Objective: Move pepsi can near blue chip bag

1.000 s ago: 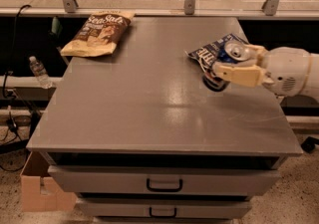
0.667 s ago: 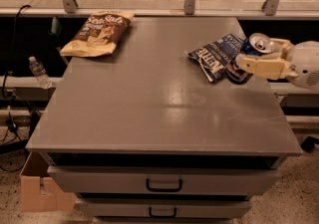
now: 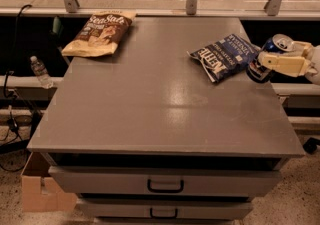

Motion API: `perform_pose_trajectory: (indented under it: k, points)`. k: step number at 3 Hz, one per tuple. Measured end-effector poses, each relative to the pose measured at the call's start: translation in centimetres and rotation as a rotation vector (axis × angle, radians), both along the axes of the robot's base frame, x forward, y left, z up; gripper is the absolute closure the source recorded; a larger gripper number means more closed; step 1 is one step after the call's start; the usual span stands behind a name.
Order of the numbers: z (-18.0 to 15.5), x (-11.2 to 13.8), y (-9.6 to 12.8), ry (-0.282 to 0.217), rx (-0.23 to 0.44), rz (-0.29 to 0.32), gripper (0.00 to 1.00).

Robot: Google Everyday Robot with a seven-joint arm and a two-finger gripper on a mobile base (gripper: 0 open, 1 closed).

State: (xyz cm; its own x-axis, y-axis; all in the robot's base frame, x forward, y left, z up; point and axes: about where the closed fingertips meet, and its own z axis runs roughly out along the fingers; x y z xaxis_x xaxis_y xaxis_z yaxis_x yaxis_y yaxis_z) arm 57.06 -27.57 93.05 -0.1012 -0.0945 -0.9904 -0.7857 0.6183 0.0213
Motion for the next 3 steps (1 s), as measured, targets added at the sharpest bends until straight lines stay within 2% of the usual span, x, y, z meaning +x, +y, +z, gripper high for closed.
perform_pose_trajectory:
  k: [1,2,3]
  points:
    - [-1.4,2.1,-1.0,0.039,0.029,-0.019,0.82]
    - [-2.5,3.6,-1.1,0.079,0.026,-0.034,0.58]
    - [-3.3,4.2,-1.2,0.111,0.013,-0.05,0.36]
